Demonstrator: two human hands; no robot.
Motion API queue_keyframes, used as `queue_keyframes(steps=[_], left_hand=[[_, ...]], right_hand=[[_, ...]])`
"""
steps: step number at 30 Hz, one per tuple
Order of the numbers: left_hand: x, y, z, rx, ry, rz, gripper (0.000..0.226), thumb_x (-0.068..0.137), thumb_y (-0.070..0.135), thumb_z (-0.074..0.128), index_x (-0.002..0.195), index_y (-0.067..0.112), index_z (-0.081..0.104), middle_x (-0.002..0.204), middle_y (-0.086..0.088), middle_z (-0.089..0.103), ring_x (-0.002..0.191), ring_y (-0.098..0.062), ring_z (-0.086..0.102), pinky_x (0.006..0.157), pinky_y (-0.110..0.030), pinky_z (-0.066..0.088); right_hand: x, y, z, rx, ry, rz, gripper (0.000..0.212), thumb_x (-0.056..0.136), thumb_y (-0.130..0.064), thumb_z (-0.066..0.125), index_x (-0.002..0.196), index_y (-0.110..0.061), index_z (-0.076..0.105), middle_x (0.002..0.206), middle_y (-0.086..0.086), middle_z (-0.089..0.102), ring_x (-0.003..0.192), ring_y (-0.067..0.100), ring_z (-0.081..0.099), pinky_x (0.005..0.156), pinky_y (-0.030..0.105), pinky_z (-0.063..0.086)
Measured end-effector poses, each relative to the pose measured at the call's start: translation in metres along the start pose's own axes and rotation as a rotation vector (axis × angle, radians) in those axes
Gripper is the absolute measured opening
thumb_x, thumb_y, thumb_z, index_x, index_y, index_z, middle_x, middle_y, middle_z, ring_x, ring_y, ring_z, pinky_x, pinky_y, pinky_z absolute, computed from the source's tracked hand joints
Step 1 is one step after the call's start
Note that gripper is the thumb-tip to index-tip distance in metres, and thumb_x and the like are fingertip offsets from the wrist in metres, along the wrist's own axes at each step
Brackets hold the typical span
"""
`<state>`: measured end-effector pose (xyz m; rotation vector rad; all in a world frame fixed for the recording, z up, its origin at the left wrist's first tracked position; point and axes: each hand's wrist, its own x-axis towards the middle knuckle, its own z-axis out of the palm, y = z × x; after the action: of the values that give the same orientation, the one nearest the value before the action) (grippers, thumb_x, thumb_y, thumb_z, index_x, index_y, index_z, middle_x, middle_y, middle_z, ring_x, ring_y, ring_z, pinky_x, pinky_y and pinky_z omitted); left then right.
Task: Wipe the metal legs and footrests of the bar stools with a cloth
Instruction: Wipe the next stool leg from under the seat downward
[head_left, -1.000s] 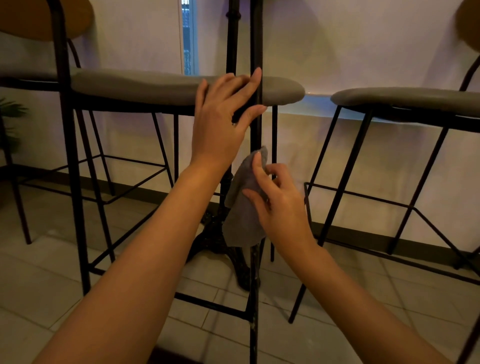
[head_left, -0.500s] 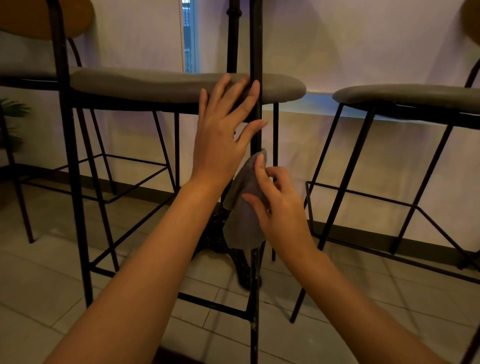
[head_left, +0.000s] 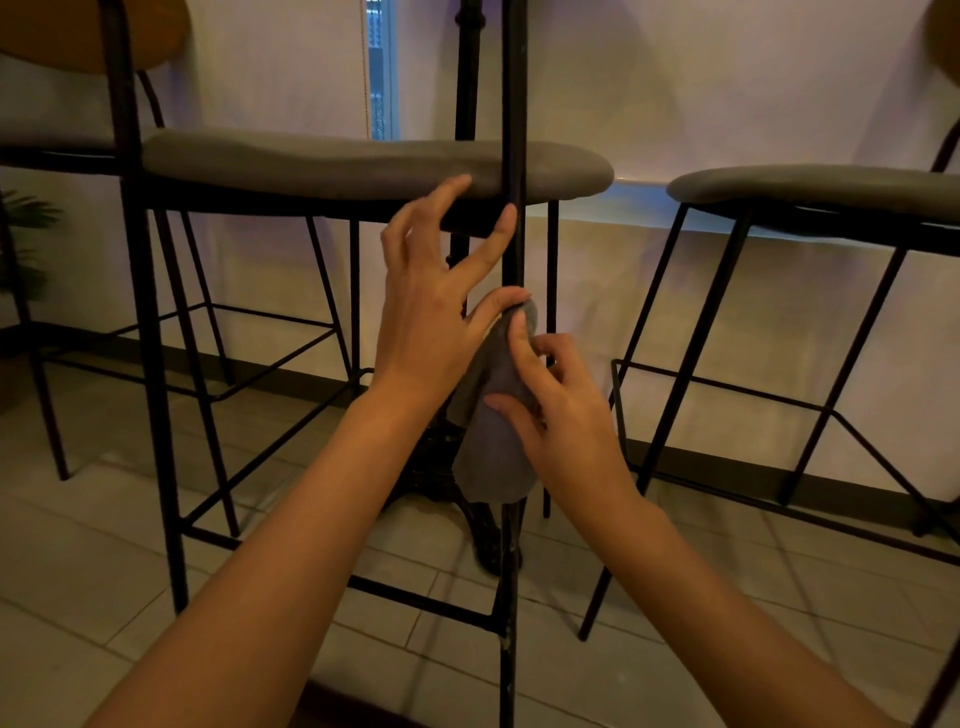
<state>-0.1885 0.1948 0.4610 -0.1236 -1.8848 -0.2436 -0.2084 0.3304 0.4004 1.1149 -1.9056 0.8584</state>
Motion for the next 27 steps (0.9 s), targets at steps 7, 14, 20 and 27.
queue_keyframes(steps=[7, 14, 20, 27], left_hand=[[-0.003, 0.001, 0.003, -0.161, -0.051, 0.03, 0.057, 0.084, 0.03, 0.056, 0.137, 0.017, 0.039, 0.14, 0.005, 0.02, 0.124, -0.014, 0.031, 0.099, -0.006, 0.028], [-0.004, 0.005, 0.002, -0.264, -0.062, 0.046, 0.056, 0.086, 0.014, 0.058, 0.138, 0.01, 0.037, 0.143, -0.006, 0.029, 0.101, 0.007, 0.037, 0.089, -0.003, 0.039], [-0.001, 0.006, 0.001, -0.286, -0.081, 0.083, 0.056, 0.085, 0.017, 0.057, 0.137, 0.008, 0.038, 0.148, -0.003, 0.02, 0.117, -0.006, 0.042, 0.096, -0.003, 0.035], [-0.003, 0.005, -0.001, -0.27, -0.13, 0.087, 0.059, 0.088, 0.011, 0.058, 0.14, 0.007, 0.031, 0.151, -0.013, 0.021, 0.131, -0.024, 0.037, 0.101, -0.002, 0.028]], right_hand=[[-0.009, 0.0, 0.003, -0.025, -0.01, 0.011, 0.068, 0.08, -0.013, 0.069, 0.139, -0.006, 0.035, 0.108, 0.013, 0.052, 0.079, 0.002, 0.037, 0.072, 0.012, 0.038], [0.001, -0.002, 0.0, 0.007, 0.027, 0.012, 0.066, 0.081, -0.01, 0.068, 0.138, -0.004, 0.036, 0.109, 0.012, 0.052, 0.082, -0.001, 0.035, 0.079, 0.011, 0.034], [-0.024, 0.001, 0.008, -0.01, -0.029, 0.028, 0.068, 0.081, -0.013, 0.068, 0.14, -0.006, 0.034, 0.116, 0.013, 0.048, 0.089, 0.006, 0.042, 0.078, 0.018, 0.045], [-0.022, 0.0, 0.008, -0.019, -0.007, 0.025, 0.067, 0.082, -0.013, 0.067, 0.139, -0.007, 0.034, 0.112, 0.012, 0.05, 0.086, -0.002, 0.032, 0.076, 0.012, 0.039]])
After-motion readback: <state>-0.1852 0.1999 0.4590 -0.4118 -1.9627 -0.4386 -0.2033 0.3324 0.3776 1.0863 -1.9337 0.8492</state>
